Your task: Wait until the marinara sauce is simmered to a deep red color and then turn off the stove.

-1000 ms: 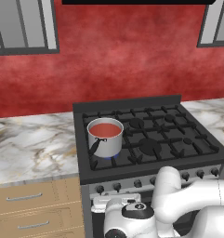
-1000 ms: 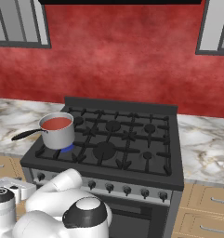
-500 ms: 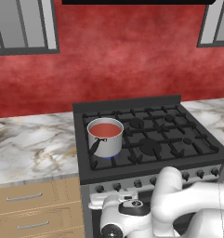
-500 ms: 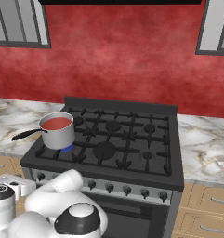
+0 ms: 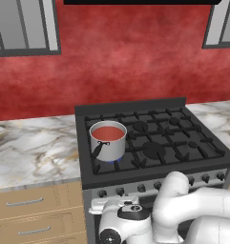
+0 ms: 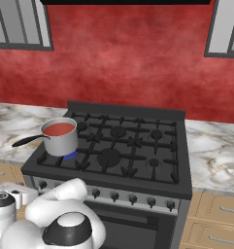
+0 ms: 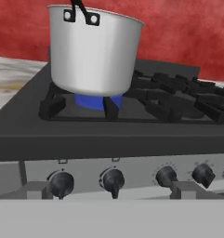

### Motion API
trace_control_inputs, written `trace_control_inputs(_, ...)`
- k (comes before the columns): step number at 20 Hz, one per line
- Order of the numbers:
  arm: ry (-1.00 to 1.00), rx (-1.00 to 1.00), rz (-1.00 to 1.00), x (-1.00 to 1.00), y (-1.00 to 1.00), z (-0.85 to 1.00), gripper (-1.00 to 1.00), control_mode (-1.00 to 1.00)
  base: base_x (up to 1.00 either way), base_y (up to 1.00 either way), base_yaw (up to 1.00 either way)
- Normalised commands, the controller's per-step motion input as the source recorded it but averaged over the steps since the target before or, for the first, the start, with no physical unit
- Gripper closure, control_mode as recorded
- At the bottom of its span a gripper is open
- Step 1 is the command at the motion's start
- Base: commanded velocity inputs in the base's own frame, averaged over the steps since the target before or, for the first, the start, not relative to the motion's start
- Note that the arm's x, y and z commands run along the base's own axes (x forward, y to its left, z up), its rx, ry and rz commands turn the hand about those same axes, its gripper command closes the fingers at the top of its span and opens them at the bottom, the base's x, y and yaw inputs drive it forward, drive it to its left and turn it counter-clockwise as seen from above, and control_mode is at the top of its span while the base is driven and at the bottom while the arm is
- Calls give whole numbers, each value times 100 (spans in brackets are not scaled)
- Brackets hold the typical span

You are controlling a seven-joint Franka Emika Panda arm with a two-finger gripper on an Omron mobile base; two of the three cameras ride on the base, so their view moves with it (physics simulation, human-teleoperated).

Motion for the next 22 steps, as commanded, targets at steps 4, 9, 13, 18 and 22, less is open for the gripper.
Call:
trace_control_inputs(4,0,0,1,3,-12,-31,-100,-100,0,0,0)
trace_control_inputs(9,0,0,1,9,-12,-21,-100,-100,0,0,0)
trace_control_inputs(13,0,0,0,21,-9,-4,-100,-100,0,0,0)
trace_control_inputs(18,0,0,0,24,-7,-1,-100,-100,0,0,0)
trace_control_inputs(22,0,0,0,25,-7,-7,-100,-100,0,0,0)
